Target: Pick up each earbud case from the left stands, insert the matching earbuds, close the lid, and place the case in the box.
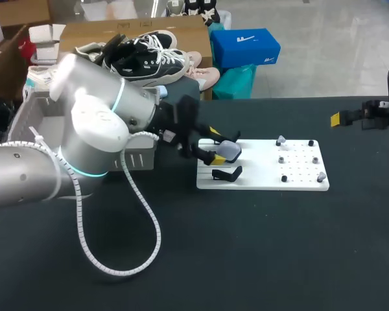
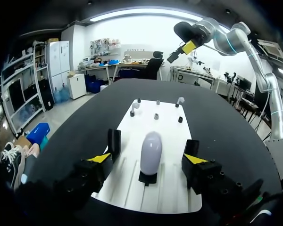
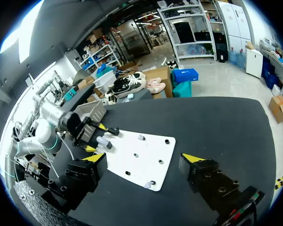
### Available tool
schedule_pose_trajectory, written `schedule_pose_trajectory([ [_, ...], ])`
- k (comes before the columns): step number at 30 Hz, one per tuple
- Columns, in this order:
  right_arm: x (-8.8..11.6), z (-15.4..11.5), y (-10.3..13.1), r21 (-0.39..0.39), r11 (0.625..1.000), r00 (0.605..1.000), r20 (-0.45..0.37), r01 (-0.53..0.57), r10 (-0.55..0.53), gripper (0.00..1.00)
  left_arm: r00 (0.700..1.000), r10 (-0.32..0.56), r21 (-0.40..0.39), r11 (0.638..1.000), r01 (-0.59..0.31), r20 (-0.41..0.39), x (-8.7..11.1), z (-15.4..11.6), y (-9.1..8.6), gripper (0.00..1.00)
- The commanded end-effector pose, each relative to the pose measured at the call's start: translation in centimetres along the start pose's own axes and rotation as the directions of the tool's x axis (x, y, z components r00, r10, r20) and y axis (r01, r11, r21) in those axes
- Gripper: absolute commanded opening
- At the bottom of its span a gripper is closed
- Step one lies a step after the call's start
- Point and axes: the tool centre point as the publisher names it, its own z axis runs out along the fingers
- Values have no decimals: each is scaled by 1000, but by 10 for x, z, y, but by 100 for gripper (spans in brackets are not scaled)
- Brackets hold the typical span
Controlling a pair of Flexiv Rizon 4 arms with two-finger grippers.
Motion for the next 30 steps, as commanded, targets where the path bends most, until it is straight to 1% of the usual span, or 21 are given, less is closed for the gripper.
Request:
schedule_pose_trajectory([
  [1, 0, 0, 0, 0, 1000, 1000, 0, 0, 0, 100, 1000, 0, 6, 1000, 0, -1, 1, 6, 3, 100],
  [14, 0, 0, 0, 0, 1000, 1000, 0, 0, 0, 100, 1000, 22, 17, 1000, -22, 3, -1, 5, -6, 100],
  [30, 0, 0, 0, 0, 1000, 1000, 0, 0, 0, 100, 1000, 21, 20, 1000, -20, -8, 3, 8, -7, 100],
])
